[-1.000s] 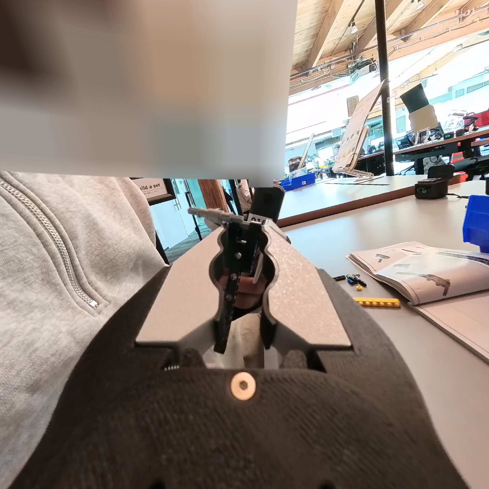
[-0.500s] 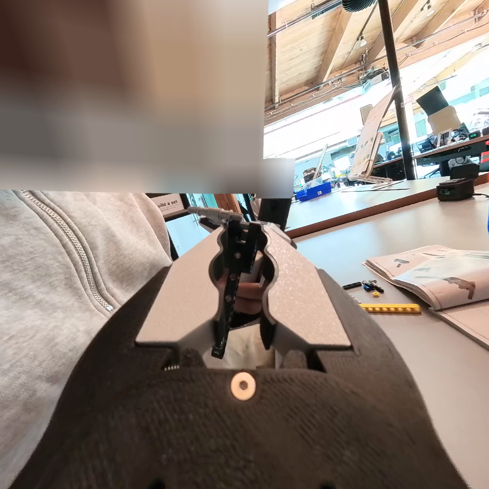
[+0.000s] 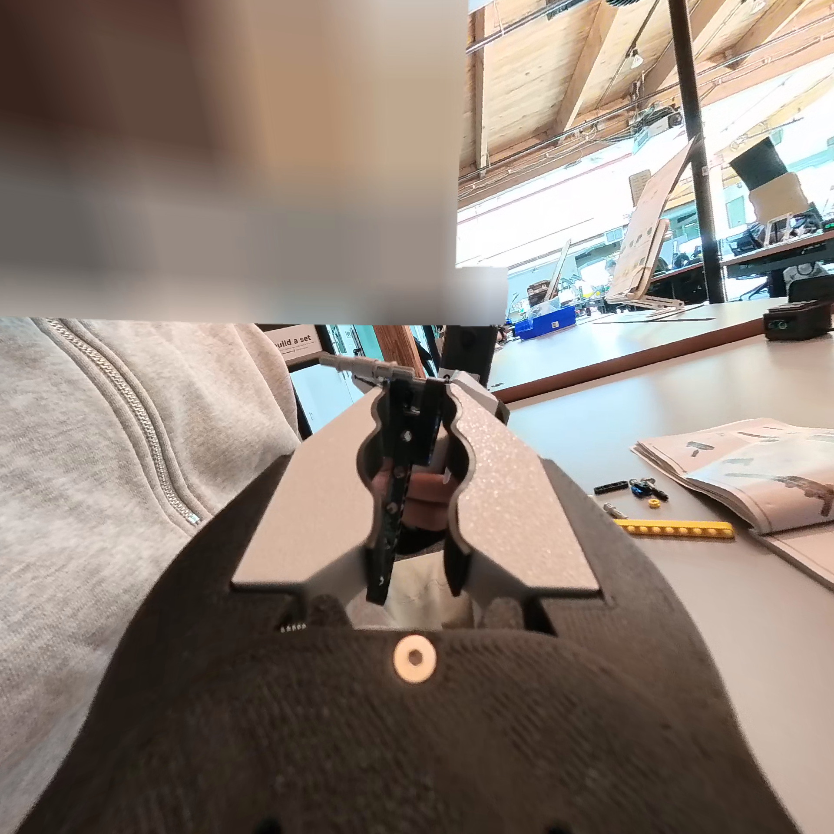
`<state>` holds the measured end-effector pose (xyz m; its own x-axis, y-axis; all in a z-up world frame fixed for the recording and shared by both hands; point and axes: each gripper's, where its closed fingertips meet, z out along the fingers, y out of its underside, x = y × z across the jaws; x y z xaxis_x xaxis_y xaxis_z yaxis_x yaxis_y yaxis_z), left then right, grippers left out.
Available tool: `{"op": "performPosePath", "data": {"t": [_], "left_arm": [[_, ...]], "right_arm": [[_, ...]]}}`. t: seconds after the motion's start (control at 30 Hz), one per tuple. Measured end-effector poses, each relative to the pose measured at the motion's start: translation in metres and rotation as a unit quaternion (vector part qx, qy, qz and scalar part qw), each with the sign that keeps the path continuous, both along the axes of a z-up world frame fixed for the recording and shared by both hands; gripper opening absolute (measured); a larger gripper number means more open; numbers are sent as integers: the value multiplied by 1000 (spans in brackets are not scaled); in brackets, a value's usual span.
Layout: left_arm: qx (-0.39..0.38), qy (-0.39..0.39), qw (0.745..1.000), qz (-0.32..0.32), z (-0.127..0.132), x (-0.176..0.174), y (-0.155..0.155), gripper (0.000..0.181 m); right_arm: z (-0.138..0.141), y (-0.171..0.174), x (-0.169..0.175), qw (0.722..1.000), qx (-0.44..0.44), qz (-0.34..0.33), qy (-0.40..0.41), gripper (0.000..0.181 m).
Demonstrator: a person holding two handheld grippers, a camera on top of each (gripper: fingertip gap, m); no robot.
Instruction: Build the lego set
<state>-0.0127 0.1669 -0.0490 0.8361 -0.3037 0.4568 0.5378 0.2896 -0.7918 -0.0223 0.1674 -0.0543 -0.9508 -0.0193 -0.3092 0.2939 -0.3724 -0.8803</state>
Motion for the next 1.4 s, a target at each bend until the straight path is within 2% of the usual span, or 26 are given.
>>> {"op": "performPosePath", "data": {"t": [1.27, 1.4], "left_arm": [[6, -12, 1000, 8, -1, -2, 2, 40], [-4, -21, 999, 27, -3, -9, 2, 44]], "right_arm": [[0, 1, -3, 1000, 1, -5, -4, 21], [0, 4, -7, 1000, 1, -21, -4, 20]]}}
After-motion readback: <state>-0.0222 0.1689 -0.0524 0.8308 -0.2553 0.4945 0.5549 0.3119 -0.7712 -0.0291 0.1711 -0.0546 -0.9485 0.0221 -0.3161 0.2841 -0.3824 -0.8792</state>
